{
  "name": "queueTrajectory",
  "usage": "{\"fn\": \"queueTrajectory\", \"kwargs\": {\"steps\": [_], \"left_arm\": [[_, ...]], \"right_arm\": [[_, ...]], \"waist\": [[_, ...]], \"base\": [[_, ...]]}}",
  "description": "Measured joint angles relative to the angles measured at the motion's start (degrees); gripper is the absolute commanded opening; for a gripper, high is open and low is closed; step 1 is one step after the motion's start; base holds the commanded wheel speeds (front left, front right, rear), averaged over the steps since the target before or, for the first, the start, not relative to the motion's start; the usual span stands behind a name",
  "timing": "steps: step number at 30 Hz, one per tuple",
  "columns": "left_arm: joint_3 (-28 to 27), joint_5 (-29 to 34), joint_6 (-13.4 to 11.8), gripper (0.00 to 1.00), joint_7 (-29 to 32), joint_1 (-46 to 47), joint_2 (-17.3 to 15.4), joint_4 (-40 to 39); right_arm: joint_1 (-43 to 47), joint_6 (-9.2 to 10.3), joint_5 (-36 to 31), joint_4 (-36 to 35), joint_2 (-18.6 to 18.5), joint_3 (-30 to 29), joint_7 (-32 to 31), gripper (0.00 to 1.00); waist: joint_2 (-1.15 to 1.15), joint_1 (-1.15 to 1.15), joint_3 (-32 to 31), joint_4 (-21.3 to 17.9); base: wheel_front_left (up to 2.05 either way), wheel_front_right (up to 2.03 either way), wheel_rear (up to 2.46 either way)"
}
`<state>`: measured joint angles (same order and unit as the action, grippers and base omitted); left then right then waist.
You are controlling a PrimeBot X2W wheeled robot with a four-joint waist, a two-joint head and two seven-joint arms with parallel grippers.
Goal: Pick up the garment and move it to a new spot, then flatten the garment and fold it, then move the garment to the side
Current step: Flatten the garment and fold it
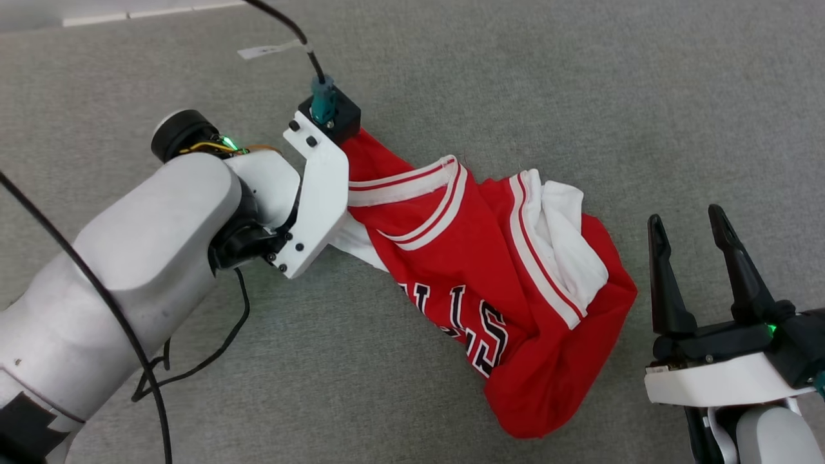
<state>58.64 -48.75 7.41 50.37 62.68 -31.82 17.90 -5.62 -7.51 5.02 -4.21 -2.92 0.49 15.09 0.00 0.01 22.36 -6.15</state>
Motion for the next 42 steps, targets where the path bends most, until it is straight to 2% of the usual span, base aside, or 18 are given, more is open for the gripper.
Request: {"fn": "queueTrajectory", "kwargs": {"steps": [7,8,9,16,21,26,32,38,39,40,42], "left_arm": [[7.1,-3.1,0.0,1.0,-0.3,2.4,-0.4,3.0],[8.3,-3.4,0.0,0.44,-0.4,2.8,-0.6,3.0],[9.1,-3.7,0.0,0.0,-0.9,3.3,-0.7,3.0],[11.7,-7.3,0.0,0.0,-8.5,2.7,-2.0,2.4],[11.2,-10.4,0.0,0.0,-12.2,1.9,-7.2,0.4],[9.8,-13.8,-0.1,0.0,-14.0,-2.0,-13.9,-1.3],[9.5,-19.0,-3.2,0.0,-16.0,-10.9,-19.8,-1.5],[9.4,-21.2,-5.5,0.0,-21.2,-17.5,-21.0,0.0],[9.3,-20.8,-5.8,0.89,-22.9,-17.8,-21.0,0.1],[8.9,-20.4,-6.0,1.0,-25.0,-18.1,-20.9,-0.1],[7.5,-19.1,-7.2,1.0,-29.9,-18.3,-20.5,-0.6]], "right_arm": [[-1.4,0.0,0.3,0.1,0.0,0.4,0.0,1.0],[-1.4,0.01,0.3,0.2,0.0,0.4,0.0,1.0],[-1.4,0.01,0.3,0.3,0.0,0.3,0.0,1.0],[-0.3,0.01,0.0,0.8,0.0,-0.5,0.0,1.0],[1.4,0.0,-0.6,1.1,0.0,-0.7,0.0,1.0],[3.1,0.01,-1.0,1.3,0.0,-0.9,0.0,1.0],[3.9,0.01,-1.0,1.6,0.0,-0.5,0.0,1.0],[4.6,0.0,-1.2,2.3,0.0,-0.9,0.0,1.0],[4.6,0.0,-1.2,2.3,0.0,-1.3,0.0,1.0],[4.5,0.01,-1.4,2.3,0.0,-1.6,0.0,1.0],[4.3,0.01,-2.2,2.2,0.0,-2.1,0.0,1.0]], "waist": [[0.0,0.0,2.8,-1.7],[0.0,0.0,2.9,-1.9],[0.0,0.0,2.8,-1.9],[0.0,0.0,0.0,-0.7],[0.0,0.0,-3.3,1.4],[0.0,-0.01,-6.3,3.9],[0.0,-0.01,-8.8,5.4],[0.0,-0.01,-9.9,5.3],[0.0,-0.01,-10.1,5.3],[0.0,-0.01,-10.5,5.3],[0.0,-0.01,-11.2,5.3]], "base": [[0.0,0.0,0.0],[0.0,0.0,0.0],[0.0,0.0,0.0],[0.0,0.0,0.0],[0.0,0.0,0.0],[0.0,0.0,0.0],[0.0,0.0,0.0],[0.0,0.0,0.0],[0.0,0.0,0.0],[0.0,0.0,0.0],[0.0,0.0,0.0]]}}
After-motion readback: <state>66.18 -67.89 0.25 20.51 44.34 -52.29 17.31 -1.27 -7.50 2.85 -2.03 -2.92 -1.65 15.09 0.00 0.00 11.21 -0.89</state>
